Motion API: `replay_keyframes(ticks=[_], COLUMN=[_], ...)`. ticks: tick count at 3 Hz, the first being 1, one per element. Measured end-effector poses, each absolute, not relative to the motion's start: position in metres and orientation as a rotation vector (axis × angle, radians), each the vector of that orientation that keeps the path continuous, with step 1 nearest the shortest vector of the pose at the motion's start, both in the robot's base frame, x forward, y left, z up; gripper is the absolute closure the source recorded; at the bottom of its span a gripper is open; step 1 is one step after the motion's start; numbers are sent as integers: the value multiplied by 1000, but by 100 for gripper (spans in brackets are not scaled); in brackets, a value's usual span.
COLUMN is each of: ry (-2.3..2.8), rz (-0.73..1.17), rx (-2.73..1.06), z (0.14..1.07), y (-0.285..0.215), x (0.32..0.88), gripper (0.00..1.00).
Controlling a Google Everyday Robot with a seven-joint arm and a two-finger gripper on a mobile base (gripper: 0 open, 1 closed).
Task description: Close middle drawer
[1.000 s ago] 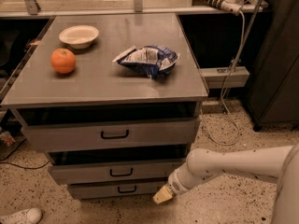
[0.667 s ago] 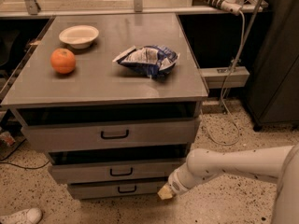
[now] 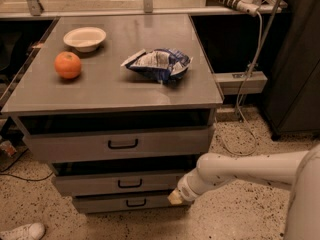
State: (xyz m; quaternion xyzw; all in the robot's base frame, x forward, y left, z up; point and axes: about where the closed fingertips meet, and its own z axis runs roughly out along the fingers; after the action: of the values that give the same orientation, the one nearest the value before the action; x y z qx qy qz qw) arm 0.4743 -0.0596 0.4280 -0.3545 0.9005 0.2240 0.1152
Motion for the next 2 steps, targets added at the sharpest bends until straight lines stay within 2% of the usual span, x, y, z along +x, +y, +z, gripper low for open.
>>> replay_keyframes(ticks=[2], ry=[2583], rz=[606], rx=[-997], z=[440], y=[-46], x=[531], gripper=[100])
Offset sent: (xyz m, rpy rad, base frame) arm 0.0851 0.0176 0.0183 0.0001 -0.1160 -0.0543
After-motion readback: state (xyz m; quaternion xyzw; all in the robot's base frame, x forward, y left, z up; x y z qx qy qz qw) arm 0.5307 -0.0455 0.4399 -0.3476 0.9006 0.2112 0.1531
